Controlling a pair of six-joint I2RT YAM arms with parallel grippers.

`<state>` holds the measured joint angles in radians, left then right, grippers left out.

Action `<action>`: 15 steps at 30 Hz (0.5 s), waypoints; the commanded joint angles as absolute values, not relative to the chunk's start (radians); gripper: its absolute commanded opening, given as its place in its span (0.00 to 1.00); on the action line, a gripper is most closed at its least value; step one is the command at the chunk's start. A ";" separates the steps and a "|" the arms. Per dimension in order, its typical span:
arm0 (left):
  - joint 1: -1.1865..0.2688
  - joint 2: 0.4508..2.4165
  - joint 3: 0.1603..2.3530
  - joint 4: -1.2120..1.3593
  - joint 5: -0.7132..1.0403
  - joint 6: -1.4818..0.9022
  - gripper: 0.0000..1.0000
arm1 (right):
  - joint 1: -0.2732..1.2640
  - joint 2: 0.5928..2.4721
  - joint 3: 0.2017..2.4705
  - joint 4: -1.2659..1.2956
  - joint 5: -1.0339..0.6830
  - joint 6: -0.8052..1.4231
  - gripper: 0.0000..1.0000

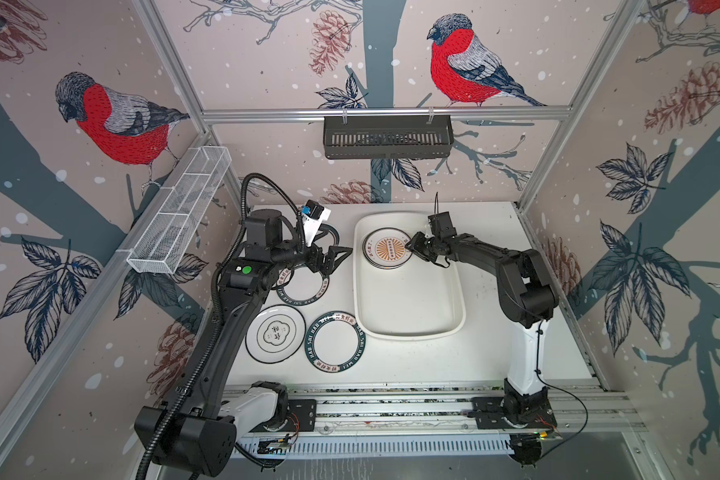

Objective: Place the plates into the plastic bin on the countertop
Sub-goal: 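Lower the sunburst plate onto the green-rimmed plate in the bin, then open the right gripper and raise it out of the bin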

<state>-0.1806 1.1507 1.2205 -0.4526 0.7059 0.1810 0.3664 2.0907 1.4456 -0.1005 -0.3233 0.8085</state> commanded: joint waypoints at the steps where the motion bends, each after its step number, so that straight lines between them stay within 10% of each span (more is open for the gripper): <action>1: -0.180 1.146 1.215 -0.425 0.724 0.181 0.98 | 0.369 2.100 1.459 -0.083 -0.339 0.805 0.42; 15: -0.180 1.144 1.216 -0.428 0.718 0.181 0.98 | 0.355 2.065 1.435 -0.088 -0.331 0.806 0.42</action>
